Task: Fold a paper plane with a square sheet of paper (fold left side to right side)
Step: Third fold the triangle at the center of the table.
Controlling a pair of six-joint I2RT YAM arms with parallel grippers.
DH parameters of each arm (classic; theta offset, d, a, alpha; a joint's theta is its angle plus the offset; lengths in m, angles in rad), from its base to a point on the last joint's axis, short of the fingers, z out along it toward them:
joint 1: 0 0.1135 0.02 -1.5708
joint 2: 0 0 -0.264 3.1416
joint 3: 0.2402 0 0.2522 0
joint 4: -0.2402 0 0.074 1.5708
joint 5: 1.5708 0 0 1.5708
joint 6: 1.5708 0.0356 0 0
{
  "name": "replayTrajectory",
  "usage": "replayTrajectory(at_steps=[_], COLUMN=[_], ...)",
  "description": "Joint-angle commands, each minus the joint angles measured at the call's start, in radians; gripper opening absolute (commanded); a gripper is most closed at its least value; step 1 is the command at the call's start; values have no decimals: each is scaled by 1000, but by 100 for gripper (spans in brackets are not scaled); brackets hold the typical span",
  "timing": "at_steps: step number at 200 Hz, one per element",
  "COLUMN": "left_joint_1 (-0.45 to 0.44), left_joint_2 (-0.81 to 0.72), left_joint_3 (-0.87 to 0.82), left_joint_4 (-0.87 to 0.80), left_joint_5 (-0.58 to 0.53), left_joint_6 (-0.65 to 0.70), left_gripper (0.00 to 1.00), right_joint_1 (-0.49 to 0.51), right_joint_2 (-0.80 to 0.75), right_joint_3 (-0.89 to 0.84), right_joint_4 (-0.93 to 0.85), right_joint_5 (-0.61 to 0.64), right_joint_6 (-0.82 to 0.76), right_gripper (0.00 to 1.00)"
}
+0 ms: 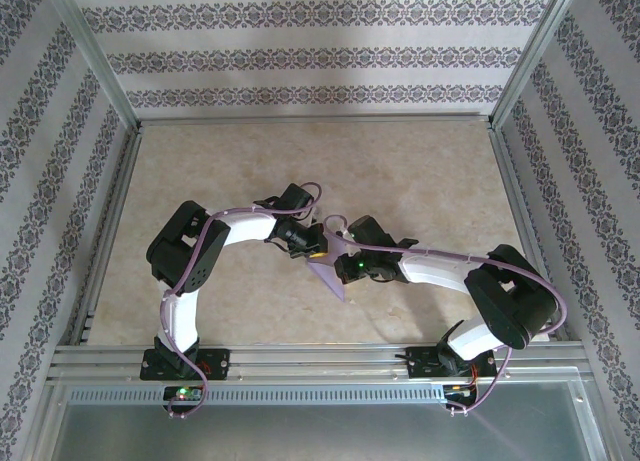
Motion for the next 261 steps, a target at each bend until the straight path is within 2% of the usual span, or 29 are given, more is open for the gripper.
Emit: replayTrajectory(at_steps=[1, 211, 261], left_joint_1=[-16, -17, -14], left_joint_2=[34, 25, -5], left_joint_3=[7, 10, 68], left_joint_4=[-47, -45, -66], left_joint_5=[-35, -33, -22], left_joint_6=[18, 11, 39], left_gripper=[0, 0, 9], right_joint_1=[-9, 1, 10], right_joint_2=[4, 70, 88], right_joint_3=[7, 1, -6], right_joint_4=[-12, 20, 4], right_joint_5=[4, -7, -7], right_joint_6=[-16, -17, -20], right_gripper=[0, 0, 0])
